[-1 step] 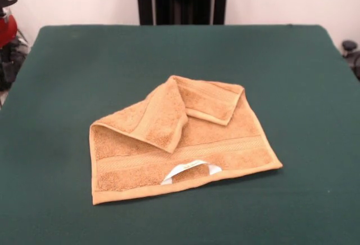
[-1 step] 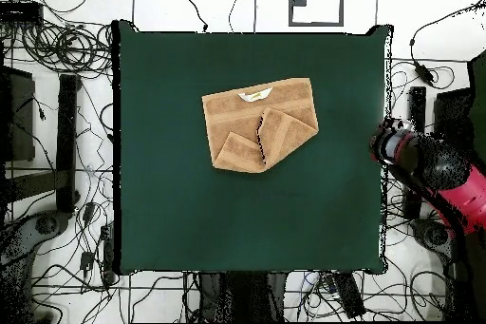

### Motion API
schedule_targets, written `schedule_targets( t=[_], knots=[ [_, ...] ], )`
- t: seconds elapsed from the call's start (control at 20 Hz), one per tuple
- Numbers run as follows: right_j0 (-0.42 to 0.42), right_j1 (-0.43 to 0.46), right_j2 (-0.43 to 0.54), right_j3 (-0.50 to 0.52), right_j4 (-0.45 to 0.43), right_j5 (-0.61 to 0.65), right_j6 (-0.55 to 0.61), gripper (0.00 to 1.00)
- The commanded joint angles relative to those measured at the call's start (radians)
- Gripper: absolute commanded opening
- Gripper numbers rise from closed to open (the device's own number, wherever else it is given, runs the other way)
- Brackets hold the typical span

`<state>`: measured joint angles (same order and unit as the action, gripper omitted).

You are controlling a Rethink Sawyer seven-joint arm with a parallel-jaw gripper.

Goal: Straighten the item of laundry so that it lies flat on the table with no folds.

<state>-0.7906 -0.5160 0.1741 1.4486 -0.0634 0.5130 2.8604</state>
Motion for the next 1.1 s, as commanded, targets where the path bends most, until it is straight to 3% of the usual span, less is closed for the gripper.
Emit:
schedule_targets(
  t=[0.05,0.25,0.55,1.1],
  knots=[
    [0.007,0.068,0.209,0.156,-0.114,-0.023,-0.304,1.0],
    [0.049,0.079,0.2,0.107,-0.127,-0.005,-0.207,1.0],
    [0.148,0.084,0.159,0.029,-0.063,0.024,-0.039,1.0],
    [0.424,0.166,-0.068,-0.26,0.062,0.208,0.255,1.0]
  ],
)
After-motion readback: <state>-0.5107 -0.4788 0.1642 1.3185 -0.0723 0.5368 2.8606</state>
